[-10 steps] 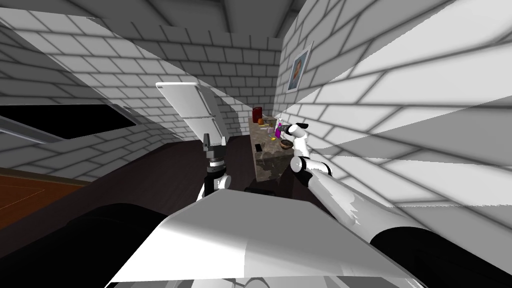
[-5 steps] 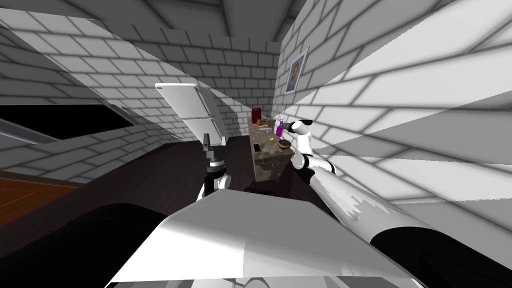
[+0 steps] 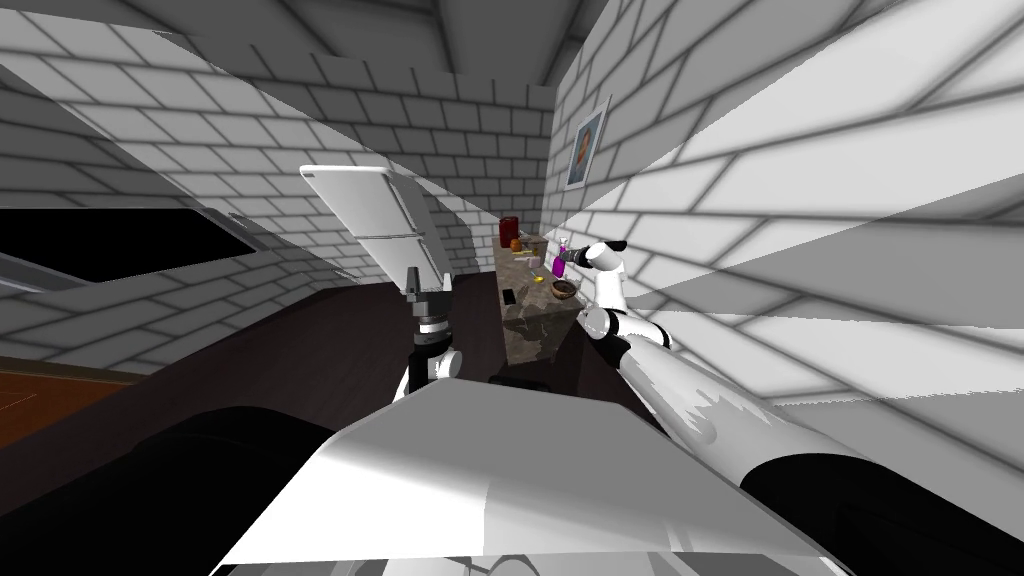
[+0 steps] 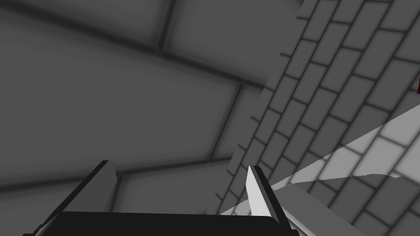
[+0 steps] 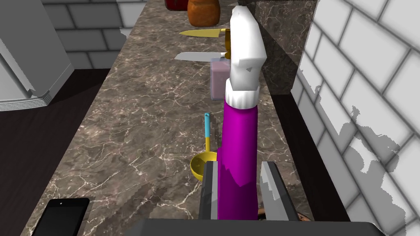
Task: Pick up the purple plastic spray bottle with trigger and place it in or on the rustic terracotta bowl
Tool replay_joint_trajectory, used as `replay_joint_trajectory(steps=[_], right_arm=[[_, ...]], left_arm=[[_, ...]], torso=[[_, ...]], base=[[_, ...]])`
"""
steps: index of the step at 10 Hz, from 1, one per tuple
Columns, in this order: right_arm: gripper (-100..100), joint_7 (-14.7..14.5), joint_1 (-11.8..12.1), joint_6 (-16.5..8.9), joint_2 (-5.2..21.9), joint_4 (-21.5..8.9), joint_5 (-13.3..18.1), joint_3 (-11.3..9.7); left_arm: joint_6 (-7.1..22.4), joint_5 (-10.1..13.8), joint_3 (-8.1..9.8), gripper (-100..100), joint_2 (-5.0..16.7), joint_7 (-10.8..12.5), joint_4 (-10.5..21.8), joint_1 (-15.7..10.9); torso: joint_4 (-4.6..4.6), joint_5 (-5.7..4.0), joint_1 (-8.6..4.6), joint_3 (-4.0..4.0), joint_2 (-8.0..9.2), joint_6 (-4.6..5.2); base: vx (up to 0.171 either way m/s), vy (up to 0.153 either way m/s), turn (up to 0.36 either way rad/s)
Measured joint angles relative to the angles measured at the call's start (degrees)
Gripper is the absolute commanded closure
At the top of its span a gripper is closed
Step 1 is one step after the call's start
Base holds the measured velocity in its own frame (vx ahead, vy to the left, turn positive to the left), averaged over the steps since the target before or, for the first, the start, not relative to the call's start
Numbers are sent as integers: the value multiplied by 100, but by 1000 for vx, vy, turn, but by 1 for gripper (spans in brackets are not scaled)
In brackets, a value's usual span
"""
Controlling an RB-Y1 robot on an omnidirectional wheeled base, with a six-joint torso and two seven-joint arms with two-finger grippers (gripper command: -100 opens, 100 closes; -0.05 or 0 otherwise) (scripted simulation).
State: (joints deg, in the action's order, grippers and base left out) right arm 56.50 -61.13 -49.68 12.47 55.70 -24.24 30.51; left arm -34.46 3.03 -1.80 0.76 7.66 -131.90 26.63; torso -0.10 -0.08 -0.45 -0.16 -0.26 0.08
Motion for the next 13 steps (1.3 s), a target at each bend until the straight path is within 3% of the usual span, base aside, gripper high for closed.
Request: replay_joint_trajectory(steps=[8,9,13], right_arm=[[100,-274,137,-776,-101,-42,112,255],[-100,-283,143,-795,-100,-46,113,259],[-100,-283,143,-794,-100,-46,114,259]], left_arm=[[0,0,0,0,0,0,0,0],[0,0,-1,0,0,0,0,0],[0,0,-1,0,-1,0,0,-1]], torso=[[3,1,11,3,3,-5],[6,5,23,8,10,-7],[10,9,38,15,21,-8]], base=[[43,-66,-30],[3,-5,0],[0,0,0]])
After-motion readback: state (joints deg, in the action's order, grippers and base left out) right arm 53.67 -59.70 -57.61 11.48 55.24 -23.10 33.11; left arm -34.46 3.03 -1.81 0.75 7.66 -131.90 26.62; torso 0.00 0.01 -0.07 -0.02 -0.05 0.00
